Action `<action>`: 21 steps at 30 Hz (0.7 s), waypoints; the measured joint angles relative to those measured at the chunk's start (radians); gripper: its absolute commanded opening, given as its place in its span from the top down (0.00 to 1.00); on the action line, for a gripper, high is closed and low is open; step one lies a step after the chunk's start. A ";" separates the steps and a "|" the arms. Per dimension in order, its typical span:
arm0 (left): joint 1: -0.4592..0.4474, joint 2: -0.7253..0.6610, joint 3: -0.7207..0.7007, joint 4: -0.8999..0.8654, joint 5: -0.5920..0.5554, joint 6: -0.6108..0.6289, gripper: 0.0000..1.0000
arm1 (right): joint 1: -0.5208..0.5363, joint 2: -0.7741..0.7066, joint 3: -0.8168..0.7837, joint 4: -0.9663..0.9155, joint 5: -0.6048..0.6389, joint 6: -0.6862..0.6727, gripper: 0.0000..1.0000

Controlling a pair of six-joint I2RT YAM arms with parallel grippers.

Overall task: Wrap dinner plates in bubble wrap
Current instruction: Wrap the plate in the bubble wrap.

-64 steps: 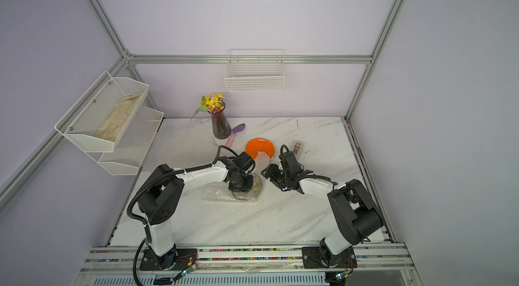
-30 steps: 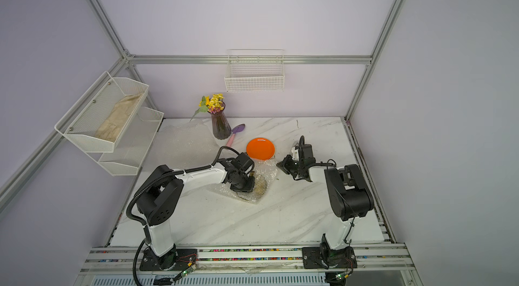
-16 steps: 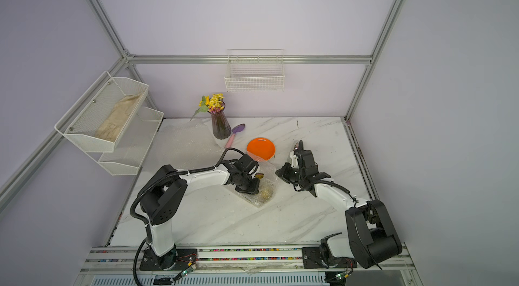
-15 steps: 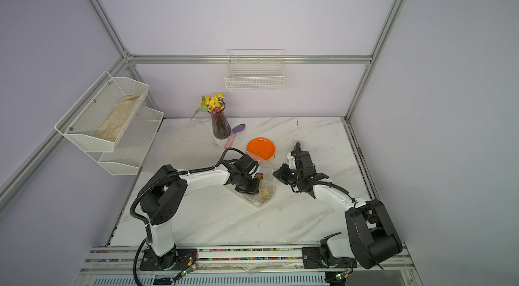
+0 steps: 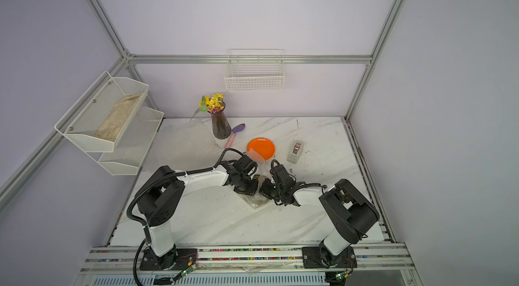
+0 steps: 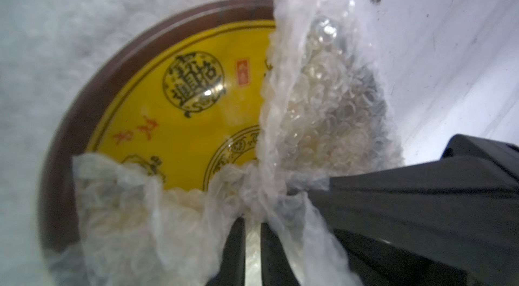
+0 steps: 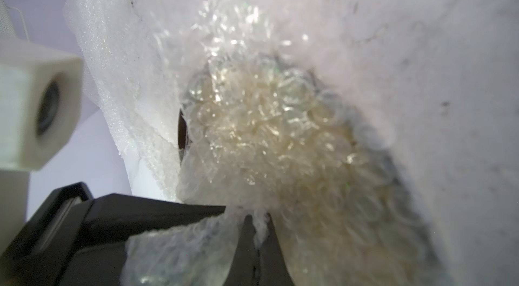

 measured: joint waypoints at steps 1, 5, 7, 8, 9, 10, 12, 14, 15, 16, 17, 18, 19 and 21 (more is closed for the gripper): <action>0.000 -0.015 0.000 -0.020 -0.014 -0.003 0.75 | 0.004 0.004 0.001 0.002 0.003 0.005 1.00; 0.000 -0.097 0.001 -0.092 -0.047 -0.019 0.59 | 0.005 0.018 0.001 0.023 0.010 0.029 1.00; 0.001 -0.135 0.003 -0.109 -0.041 -0.032 0.50 | 0.005 0.022 0.001 0.031 0.010 0.042 1.00; 0.000 -0.145 0.003 -0.113 -0.032 -0.037 0.47 | 0.005 0.024 0.001 0.035 0.010 0.047 1.00; 0.000 -0.152 0.003 -0.114 -0.014 -0.043 0.46 | 0.005 0.026 0.001 0.039 0.010 0.053 1.00; 0.000 -0.152 0.003 -0.113 0.002 -0.043 0.45 | 0.005 0.029 0.002 0.043 0.009 0.057 1.00; 0.000 -0.141 0.003 -0.109 0.034 -0.050 0.44 | 0.005 0.034 0.004 0.050 0.009 0.068 1.00; 0.000 -0.121 0.003 -0.101 0.053 -0.049 0.44 | 0.005 0.035 0.004 0.054 0.009 0.075 1.00; 0.000 -0.107 0.003 -0.097 0.060 -0.049 0.44 | 0.005 0.035 0.004 0.054 0.009 0.077 1.00; 0.000 -0.090 0.003 -0.094 0.064 -0.049 0.44 | 0.005 0.035 0.004 0.054 0.009 0.079 1.00; 0.000 -0.077 0.003 -0.092 0.066 -0.049 0.44 | 0.005 0.035 0.004 0.054 0.009 0.079 1.00; 0.000 -0.066 0.003 -0.092 0.067 -0.049 0.44 | 0.005 0.035 0.004 0.053 0.009 0.080 1.00; 0.000 -0.061 0.003 -0.092 0.067 -0.049 0.44 | 0.005 0.035 0.004 0.053 0.009 0.082 1.00; 0.002 -0.066 0.003 -0.091 0.058 -0.050 0.47 | 0.005 0.033 0.004 0.051 0.010 0.083 1.00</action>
